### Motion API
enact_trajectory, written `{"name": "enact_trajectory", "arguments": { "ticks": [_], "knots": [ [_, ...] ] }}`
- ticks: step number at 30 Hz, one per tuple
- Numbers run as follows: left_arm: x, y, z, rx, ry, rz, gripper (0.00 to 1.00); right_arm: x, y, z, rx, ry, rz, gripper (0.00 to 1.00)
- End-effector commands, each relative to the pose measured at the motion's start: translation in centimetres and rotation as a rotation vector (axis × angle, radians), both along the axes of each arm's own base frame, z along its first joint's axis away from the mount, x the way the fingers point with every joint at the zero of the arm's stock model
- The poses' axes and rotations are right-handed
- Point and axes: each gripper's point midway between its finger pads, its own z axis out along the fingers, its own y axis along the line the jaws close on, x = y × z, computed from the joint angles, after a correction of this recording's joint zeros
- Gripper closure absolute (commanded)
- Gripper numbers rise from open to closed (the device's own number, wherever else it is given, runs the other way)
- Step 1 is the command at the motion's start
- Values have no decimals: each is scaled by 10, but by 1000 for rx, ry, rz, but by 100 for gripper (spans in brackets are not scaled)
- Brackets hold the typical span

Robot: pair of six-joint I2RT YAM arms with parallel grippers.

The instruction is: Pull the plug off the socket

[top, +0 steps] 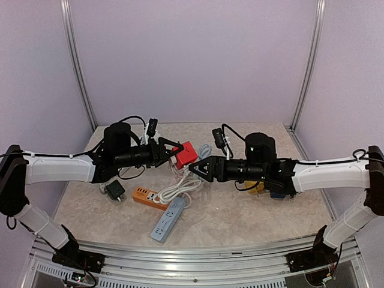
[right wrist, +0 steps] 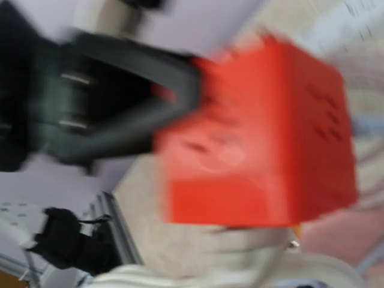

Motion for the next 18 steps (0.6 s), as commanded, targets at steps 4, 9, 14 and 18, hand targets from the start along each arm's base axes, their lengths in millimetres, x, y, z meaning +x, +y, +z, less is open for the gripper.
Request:
{"name": "enact_trajectory", "arguments": {
  "ticks": [4, 9, 14, 18],
  "knots": [
    [-1, 5, 56, -141, -118, 24, 74, 14, 26, -17, 15, 72, -9, 30],
    [-3, 7, 59, -144, -122, 22, 74, 16, 34, -20, 46, 90, 8, 37],
    [-5, 9, 63, -151, -127, 23, 74, 17, 44, -24, 57, 105, 33, 42],
    [-5, 11, 65, -156, -132, 34, 74, 14, 50, -22, 67, 102, 53, 48]
  ]
}}
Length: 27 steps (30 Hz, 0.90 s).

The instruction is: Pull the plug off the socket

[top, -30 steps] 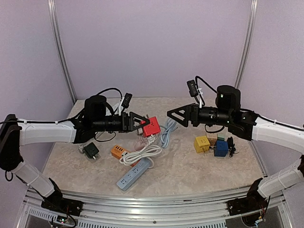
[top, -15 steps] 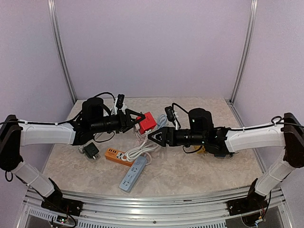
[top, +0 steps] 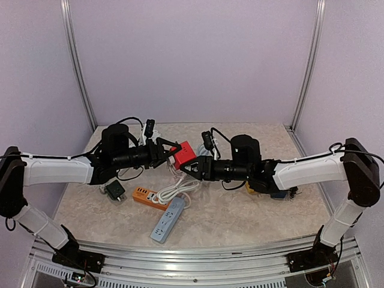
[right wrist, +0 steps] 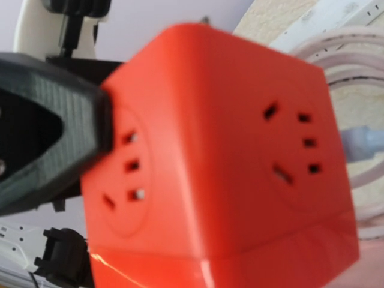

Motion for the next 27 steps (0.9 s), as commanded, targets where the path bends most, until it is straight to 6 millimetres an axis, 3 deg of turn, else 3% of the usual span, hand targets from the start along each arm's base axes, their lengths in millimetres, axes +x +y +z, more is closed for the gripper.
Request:
{"name": "enact_trajectory", "arguments": {
  "ticks": [1, 5, 8, 15, 21, 27],
  "knots": [
    [-4, 5, 66, -142, -149, 9, 74, -5, 13, 11, 46, -14, 39, 48],
    [-4, 5, 68, -143, -151, 9, 74, -9, 16, 10, 47, -15, 53, 41],
    [-4, 5, 69, -148, -149, 6, 74, -9, 17, 4, 34, -6, 51, 43],
    [-6, 6, 73, -154, -155, -1, 74, -4, 14, -1, 28, 7, 17, 67],
    [-7, 8, 74, -148, -157, -16, 74, -3, 13, 9, 64, -11, 12, 100],
    [-4, 17, 72, -150, -149, -44, 75, -15, 12, 25, 141, -66, 99, 100]
  ]
}}
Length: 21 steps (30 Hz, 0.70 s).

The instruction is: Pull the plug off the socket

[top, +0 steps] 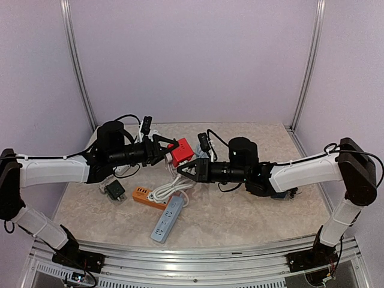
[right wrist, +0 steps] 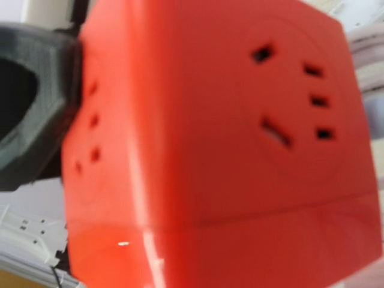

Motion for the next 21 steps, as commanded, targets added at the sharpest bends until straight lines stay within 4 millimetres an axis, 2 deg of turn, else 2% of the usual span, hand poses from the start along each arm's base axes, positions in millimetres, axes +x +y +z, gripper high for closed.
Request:
{"name": "enact_trajectory", "arguments": {
  "ticks": [1, 4, 7, 11, 21],
  "knots": [
    [-3, 10, 57, -122, -139, -34, 75, -12, 0, 26, 107, -95, 79, 100],
    [-1, 15, 58, -123, -139, -36, 75, -19, 0, 35, 114, -153, 121, 100],
    [-1, 15, 60, -125, -143, -40, 76, -17, -3, 36, 77, -180, 102, 100],
    [0, 17, 55, -121, -151, -8, 76, -7, -4, 25, 21, -145, 45, 100],
    [-4, 12, 49, -37, -247, 121, 76, 19, -4, -10, -4, 89, -107, 100]
  ]
}}
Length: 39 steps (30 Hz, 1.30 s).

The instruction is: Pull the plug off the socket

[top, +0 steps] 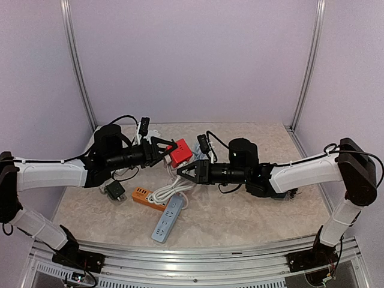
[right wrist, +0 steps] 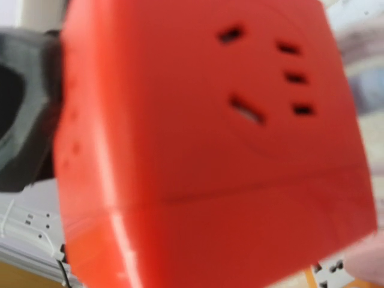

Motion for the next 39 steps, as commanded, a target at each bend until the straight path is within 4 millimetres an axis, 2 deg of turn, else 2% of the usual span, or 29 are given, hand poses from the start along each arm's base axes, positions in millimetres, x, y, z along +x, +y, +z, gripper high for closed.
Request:
{"name": "enact_trajectory", "arguments": {
  "ticks": [1, 14, 17, 26, 33, 35, 39],
  "knots": [
    [3, 7, 48, -25, -202, 131, 76, 24, -4, -10, -6, 93, -138, 100],
    [-6, -1, 52, 23, -248, 165, 76, 37, -10, -11, 1, 113, -228, 100],
    [-8, 1, 56, -2, -237, 133, 76, 40, -12, -8, -31, 47, -235, 100],
    [-13, 12, 74, -60, -233, 27, 76, 28, -22, 8, -162, -234, -154, 100],
    [-11, 14, 76, -78, -222, 23, 77, 20, -21, 14, -227, -352, -83, 100],
    [-11, 14, 76, -85, -221, 27, 77, 20, -24, 11, -253, -367, -81, 100],
    [-8, 12, 74, -87, -219, 31, 77, 20, -29, 17, -246, -364, -103, 100]
  ]
}}
